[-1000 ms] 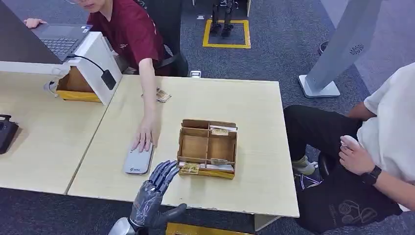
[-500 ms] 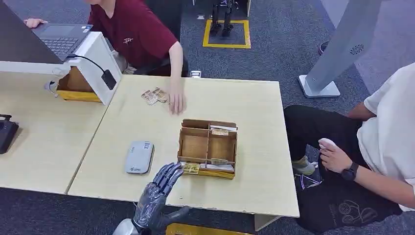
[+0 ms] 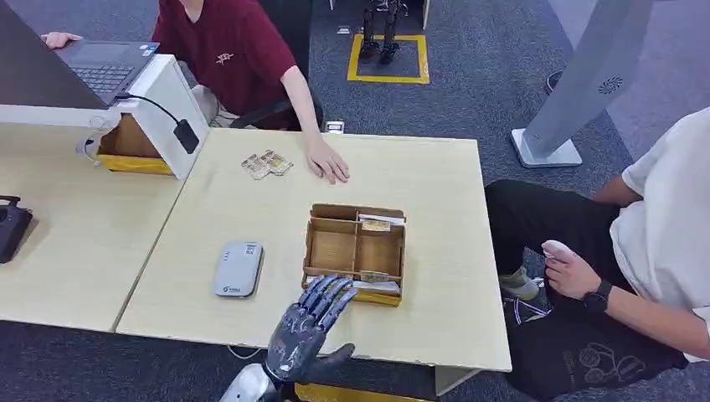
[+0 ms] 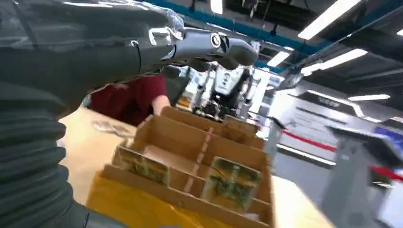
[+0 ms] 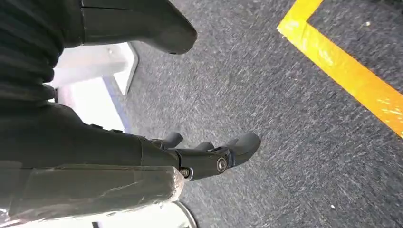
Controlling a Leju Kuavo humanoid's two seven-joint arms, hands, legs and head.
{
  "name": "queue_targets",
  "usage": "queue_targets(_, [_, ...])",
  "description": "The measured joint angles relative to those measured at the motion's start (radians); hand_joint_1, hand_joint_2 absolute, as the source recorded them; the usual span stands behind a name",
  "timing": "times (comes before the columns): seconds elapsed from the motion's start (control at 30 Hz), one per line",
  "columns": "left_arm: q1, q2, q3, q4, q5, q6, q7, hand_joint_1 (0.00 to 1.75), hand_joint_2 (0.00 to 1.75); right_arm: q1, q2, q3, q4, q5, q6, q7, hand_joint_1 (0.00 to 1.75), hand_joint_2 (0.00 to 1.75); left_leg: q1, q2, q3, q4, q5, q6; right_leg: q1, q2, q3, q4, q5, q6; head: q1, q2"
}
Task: Pass the card to the sensor for recognition and then transmit it.
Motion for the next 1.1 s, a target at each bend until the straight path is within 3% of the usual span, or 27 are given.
queue_targets(0.1, [-0.007,-0.022,0.075,0.002,-0.033,0.000,0.020,0.00,1.75,-0.010,0.004,0.006,0.000,0.006,0.004,0.010,0.00,1.75,0.000,0.002,0.002,0.000,0.000,0.000,0.000,0.003,0.000,0.001,0.000,0.000,-0.001,0.000])
queue_targets(0.23, [-0.007,-0.028,0.118,0.008,-0.029,0.000,0.024,0.00,1.75,-0.013,0.006,0.010,0.000,0.006,0.006,0.011,0.00,1.75,0.000,0.001,0.002,0.000,0.000,0.000,0.000,0.002,0.000,0.001,0.000,0.000,-0.001,0.000])
queue_targets(0.83, [-0.008,-0.033,0.167,0.013,0.003,0.000,0.032,0.00,1.75,-0.019,0.007,0.016,0.000,0.020,0.011,0.011,0.00,1.75,0.000,0.001,0.002,0.000,0.000,0.000,0.000,0.002,0.000,0.001,0.000,0.000,-0.001,0.000])
queue_targets(1.1, [-0.016,-0.035,0.167,0.043,-0.011,0.001,0.075,0.00,1.75,-0.024,0.007,0.018,0.000,0.024,0.013,0.013,0.00,1.75,0.000,0.001,0.002,0.000,0.000,0.000,0.000,0.002,0.000,0.001,0.000,0.000,-0.001,0.000])
